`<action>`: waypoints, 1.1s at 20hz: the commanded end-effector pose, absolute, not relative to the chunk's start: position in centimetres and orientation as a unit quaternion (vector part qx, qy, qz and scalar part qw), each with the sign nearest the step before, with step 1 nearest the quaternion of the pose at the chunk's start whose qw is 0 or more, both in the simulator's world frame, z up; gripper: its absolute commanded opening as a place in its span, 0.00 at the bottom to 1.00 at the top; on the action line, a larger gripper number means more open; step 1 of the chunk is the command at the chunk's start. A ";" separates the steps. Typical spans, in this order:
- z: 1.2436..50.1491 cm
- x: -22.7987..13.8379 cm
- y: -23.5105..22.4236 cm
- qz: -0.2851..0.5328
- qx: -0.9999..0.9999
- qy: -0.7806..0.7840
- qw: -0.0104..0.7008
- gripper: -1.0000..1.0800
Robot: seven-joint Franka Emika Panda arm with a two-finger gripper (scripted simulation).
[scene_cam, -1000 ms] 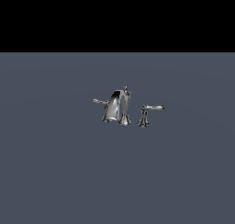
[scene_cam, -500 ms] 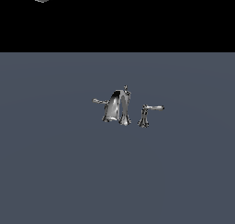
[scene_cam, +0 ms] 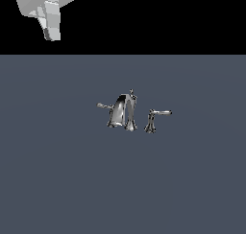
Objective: Turn on the faucet by rotating a designated handle.
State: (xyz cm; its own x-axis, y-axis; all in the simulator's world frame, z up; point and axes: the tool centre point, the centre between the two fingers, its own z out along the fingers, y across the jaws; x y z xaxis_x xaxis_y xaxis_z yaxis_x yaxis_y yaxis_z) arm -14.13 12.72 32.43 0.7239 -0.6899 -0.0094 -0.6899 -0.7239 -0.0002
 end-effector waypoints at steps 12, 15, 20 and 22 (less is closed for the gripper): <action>26.9 -8.1 14.3 0.004 -0.872 0.489 0.005 0.00; 25.7 -6.8 14.4 0.004 -0.859 0.512 0.005 0.00; 23.8 -4.6 14.4 0.004 -0.835 0.551 0.005 0.00; 23.0 -3.7 14.4 0.004 -0.824 0.567 0.004 0.00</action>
State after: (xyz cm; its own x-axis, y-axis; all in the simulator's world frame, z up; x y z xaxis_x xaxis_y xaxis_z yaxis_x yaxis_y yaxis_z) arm -4.40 14.42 23.59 0.3851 -0.9228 -0.0115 -0.9229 -0.3851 -0.0031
